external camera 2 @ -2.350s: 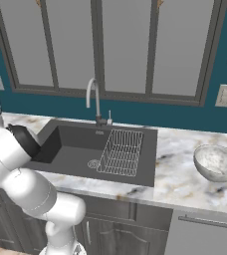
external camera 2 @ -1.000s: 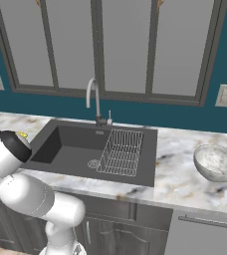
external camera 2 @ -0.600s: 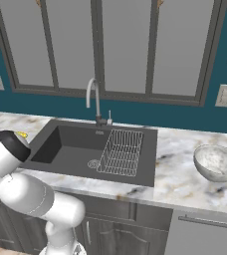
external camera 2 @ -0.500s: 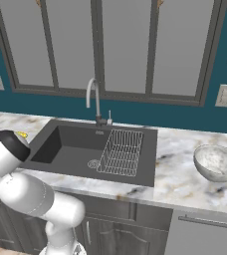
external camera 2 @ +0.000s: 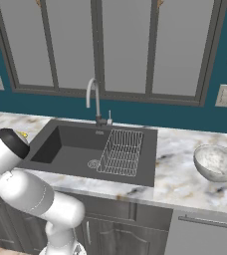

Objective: Remove the squash and corn from the sink. Then move the bowl and cup from the counter to the sink for washing.

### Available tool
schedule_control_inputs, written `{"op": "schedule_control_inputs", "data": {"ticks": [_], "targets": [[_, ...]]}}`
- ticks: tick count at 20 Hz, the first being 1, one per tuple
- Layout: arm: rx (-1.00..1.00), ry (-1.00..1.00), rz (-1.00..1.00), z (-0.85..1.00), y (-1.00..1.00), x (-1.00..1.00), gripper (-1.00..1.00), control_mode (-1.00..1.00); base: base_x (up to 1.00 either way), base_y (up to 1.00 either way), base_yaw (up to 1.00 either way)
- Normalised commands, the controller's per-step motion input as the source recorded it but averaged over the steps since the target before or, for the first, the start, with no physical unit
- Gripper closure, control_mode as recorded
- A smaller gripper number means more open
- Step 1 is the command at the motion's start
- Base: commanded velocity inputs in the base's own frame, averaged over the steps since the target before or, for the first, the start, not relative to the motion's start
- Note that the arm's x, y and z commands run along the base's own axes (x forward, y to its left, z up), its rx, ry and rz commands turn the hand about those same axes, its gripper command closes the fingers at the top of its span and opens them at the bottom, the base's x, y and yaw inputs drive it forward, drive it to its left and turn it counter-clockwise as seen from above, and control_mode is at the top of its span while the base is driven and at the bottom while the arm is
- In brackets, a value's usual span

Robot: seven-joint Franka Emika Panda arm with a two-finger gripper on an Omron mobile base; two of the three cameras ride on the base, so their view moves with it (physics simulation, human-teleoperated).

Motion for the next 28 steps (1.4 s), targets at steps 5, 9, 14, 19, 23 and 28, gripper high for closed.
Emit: {"op": "schedule_control_inputs", "data": {"ticks": [5,9,14,19,23,28], "targets": [[0.00,0.00,0.05,-0.12,0.06,0.00,-1.00,-1.00,0.00,0.00,0.00],[0.00,0.00,0.05,-0.11,0.03,0.01,-1.00,-1.00,0.00,0.00,0.00],[0.00,0.00,0.04,-0.12,0.01,0.03,-1.00,-1.00,0.00,0.00,0.00],[0.00,0.00,0.04,-0.13,0.02,0.07,-1.00,-1.00,0.00,0.00,0.00],[0.00,0.00,0.03,-0.13,0.05,0.07,-1.00,-1.00,0.00,0.00,0.00],[0.00,0.00,0.03,-0.11,0.08,0.07,-1.00,-1.00,0.00,0.00,0.00]]}}
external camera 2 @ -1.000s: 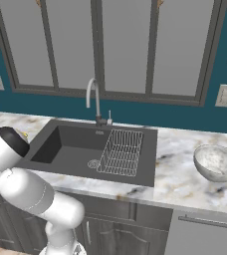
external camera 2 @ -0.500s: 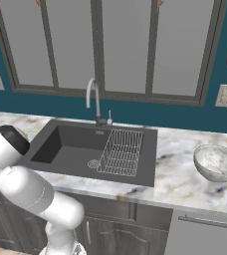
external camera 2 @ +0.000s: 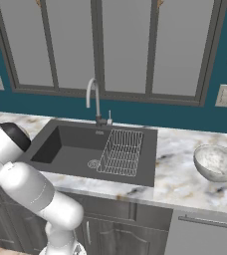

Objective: Remove the squash and corn from the sink. Then move the bowl and cup from the counter to the sink for washing.

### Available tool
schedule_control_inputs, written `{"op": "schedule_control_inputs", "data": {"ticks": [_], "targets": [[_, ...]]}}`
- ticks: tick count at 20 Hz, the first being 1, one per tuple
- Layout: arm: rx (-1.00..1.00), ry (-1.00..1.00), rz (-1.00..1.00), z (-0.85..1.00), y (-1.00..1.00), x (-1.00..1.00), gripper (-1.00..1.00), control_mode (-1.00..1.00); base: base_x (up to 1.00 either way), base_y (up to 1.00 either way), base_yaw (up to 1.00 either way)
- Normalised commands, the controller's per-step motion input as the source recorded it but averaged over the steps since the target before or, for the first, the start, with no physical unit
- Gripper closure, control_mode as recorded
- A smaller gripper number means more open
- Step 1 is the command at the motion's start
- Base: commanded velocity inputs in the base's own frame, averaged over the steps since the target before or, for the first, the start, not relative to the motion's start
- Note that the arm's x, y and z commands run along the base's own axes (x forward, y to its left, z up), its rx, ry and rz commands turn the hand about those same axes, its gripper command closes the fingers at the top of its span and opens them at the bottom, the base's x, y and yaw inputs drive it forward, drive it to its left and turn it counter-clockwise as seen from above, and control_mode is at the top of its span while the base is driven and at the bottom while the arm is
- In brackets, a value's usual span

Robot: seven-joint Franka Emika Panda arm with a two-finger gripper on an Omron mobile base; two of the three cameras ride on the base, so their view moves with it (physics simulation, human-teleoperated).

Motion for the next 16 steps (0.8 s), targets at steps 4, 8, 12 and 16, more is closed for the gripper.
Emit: {"op": "schedule_control_inputs", "data": {"ticks": [4,8,12,16], "targets": [[-0.01,0.00,0.03,-0.08,0.12,0.07,-1.00,-1.00,0.00,0.00,0.00],[-0.01,0.00,0.01,-0.06,0.10,0.09,-1.00,-1.00,0.00,0.00,0.00],[-0.02,0.00,0.00,-0.05,0.11,0.11,-1.00,-1.00,0.00,0.00,0.00],[-0.02,0.00,0.00,-0.05,0.08,0.09,-1.00,-1.00,0.00,0.00,0.00]]}}
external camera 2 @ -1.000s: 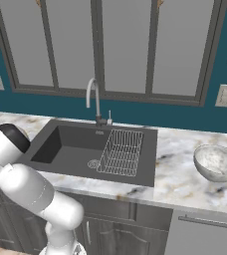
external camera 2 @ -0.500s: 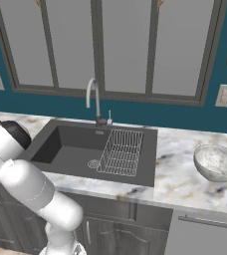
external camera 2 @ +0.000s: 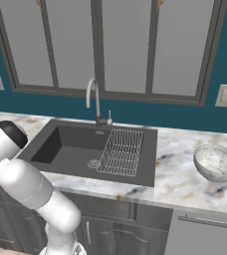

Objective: Remove the squash and corn from the sink. Then move the bowl and cup from the counter to the sink for washing.

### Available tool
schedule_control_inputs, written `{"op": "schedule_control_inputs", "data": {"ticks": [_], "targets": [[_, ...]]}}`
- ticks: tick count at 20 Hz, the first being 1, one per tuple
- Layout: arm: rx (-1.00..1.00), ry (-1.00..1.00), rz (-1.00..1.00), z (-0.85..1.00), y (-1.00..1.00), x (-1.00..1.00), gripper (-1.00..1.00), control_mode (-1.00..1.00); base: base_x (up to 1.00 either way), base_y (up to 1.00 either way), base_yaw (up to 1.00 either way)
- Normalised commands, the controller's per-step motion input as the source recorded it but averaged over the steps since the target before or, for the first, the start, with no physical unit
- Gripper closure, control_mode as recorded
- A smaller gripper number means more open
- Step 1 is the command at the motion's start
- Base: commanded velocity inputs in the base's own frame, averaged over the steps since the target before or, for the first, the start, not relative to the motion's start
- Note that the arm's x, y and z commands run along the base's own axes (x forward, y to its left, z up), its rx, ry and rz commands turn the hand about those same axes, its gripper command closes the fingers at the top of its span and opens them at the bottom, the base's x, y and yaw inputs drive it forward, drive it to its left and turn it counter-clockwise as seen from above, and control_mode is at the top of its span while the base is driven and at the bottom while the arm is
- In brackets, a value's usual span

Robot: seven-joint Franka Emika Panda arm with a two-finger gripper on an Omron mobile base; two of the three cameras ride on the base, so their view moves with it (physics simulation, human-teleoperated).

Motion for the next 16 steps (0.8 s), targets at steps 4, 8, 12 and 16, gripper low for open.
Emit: {"op": "schedule_control_inputs", "data": {"ticks": [4,8,12,16], "targets": [[-0.02,0.00,0.00,-0.08,0.07,0.06,-1.00,-1.00,0.00,0.00,0.00],[-0.01,0.00,0.00,-0.07,0.07,0.08,-1.00,-1.00,0.00,0.00,0.00],[0.00,0.00,0.00,-0.08,0.06,0.08,-1.00,-1.00,0.00,0.00,0.00],[-0.01,0.00,0.00,-0.11,0.01,0.02,-1.00,-1.00,0.00,0.00,0.00]]}}
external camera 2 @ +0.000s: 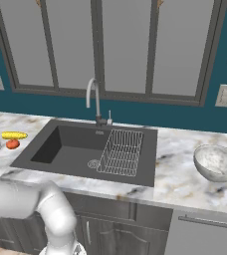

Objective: Remove the squash and corn from the sink. Then move the bowl and cup from the counter to the sink for washing.

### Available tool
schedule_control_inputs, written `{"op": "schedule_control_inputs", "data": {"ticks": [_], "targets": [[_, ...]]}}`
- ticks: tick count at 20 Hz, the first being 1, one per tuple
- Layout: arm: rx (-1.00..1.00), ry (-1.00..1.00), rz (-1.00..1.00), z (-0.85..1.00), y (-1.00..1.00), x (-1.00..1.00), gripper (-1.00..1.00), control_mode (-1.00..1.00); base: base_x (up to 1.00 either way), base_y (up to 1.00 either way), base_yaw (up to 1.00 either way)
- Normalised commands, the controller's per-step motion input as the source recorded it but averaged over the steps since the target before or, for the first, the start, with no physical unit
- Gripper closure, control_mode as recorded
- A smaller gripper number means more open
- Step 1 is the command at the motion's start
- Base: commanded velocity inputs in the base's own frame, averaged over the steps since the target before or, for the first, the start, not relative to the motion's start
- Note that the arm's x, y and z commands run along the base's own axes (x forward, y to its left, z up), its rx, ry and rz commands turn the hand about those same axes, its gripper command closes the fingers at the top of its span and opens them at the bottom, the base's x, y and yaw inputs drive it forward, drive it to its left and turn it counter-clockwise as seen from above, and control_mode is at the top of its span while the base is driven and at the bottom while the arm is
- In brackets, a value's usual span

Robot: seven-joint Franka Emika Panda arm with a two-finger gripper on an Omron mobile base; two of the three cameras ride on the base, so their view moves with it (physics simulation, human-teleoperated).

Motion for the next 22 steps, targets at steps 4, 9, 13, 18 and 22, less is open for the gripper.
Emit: {"op": "schedule_control_inputs", "data": {"ticks": [4,9,13,18,22], "targets": [[0.00,0.01,0.00,-0.14,0.00,0.00,-1.00,-1.00,0.00,0.00,0.00],[0.00,0.00,0.00,-0.14,0.01,0.00,-1.00,-1.00,0.00,0.00,0.00],[0.00,0.00,0.00,-0.12,0.02,0.00,-1.00,-1.00,0.00,0.00,0.00],[0.00,0.00,0.00,-0.13,0.01,0.00,-1.00,-1.00,0.00,0.00,0.00],[0.00,0.00,0.00,-0.15,0.00,0.00,-1.00,-1.00,0.00,0.00,0.00]]}}
